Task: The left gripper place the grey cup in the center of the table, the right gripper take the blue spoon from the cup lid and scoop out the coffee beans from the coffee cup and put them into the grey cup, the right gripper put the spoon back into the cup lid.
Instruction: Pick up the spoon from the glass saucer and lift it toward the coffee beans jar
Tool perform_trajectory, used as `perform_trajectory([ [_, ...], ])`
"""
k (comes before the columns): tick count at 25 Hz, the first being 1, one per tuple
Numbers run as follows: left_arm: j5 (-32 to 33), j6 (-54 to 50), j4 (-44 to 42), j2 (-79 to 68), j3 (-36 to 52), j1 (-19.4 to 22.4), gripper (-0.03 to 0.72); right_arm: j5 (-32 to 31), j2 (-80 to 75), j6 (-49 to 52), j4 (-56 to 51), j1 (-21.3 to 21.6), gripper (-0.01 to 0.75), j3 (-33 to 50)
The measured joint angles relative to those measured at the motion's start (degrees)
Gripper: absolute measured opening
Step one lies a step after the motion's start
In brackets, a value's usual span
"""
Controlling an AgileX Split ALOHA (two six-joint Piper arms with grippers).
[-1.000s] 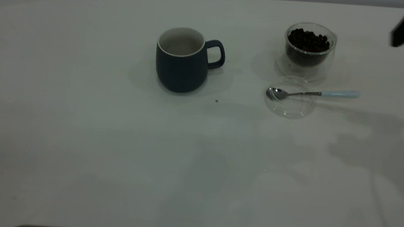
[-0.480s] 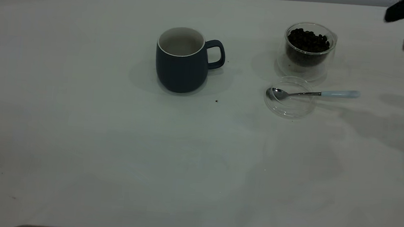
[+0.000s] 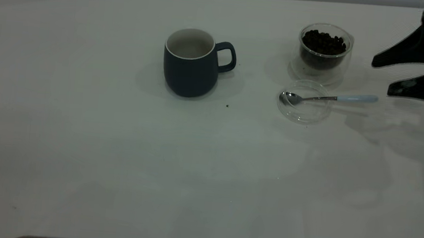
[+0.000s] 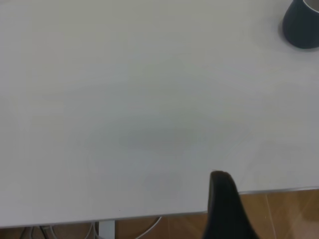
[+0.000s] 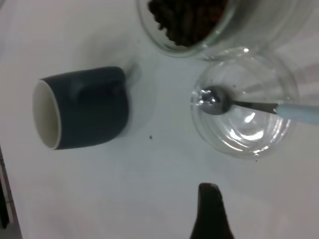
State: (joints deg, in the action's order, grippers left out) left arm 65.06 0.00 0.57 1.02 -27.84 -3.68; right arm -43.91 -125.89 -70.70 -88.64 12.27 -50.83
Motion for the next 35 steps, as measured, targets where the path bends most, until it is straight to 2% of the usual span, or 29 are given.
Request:
perform_trajectory([
  [16, 0.0, 0.0, 0.0, 0.0, 0.0, 0.0, 0.517, -2.49, -9.61, -19.81, -14.08, -0.19, 0.585, -0.28],
  [28, 0.0, 0.38, 0.0, 0.0, 0.0, 0.0, 0.517, -4.9, -14.42, -21.02, -14.08, -3.05, 0.585, -5.6],
  [35, 0.0, 0.38, 0.0, 0.0, 0.0, 0.0, 0.517, -2.25, -15.04, -21.11, -12.44, -2.74, 0.585, -6.25],
])
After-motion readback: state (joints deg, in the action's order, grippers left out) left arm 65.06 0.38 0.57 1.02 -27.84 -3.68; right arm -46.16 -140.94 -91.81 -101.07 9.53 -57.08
